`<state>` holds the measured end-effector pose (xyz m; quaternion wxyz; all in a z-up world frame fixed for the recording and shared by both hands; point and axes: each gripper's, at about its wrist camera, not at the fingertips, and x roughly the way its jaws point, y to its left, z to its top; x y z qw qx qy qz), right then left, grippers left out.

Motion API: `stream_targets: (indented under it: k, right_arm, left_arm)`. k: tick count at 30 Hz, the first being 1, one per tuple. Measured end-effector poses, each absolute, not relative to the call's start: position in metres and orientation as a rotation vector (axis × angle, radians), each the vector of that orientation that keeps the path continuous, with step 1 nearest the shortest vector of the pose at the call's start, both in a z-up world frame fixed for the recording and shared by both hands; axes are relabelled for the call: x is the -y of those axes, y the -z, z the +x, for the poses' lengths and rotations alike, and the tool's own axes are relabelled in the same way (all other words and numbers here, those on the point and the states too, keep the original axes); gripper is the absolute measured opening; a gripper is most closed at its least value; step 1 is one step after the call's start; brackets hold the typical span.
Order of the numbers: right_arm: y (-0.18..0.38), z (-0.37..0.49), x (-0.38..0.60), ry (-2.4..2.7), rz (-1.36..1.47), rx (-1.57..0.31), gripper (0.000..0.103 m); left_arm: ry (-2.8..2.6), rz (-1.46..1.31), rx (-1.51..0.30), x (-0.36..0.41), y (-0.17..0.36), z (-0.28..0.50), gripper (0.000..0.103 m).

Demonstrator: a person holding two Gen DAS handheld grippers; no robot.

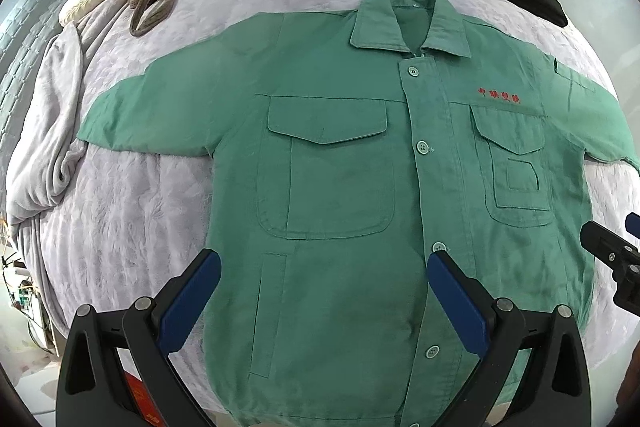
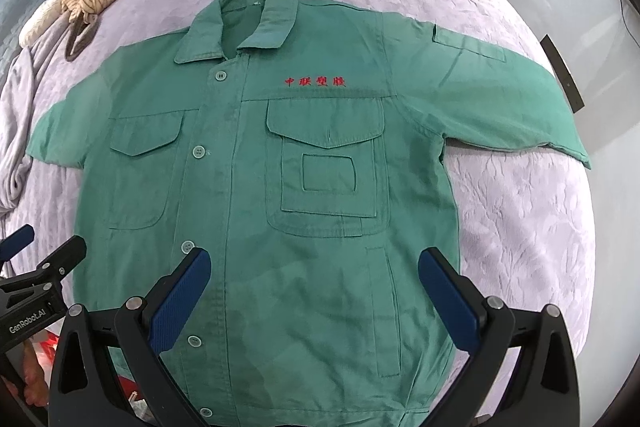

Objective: Fold large clothes

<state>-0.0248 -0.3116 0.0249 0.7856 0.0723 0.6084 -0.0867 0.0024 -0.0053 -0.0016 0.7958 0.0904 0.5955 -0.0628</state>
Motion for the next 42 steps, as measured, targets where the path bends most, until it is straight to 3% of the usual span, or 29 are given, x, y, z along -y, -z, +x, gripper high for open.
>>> stream_targets:
  k: [42]
  right_arm:
    - [-0.0328,-0.0224,0.3070,0.199,0.150,-1.304,0.103]
  left_arm:
    - [0.138,0.218,-1.252,0.0064,-0.0064,0.0011,0.103]
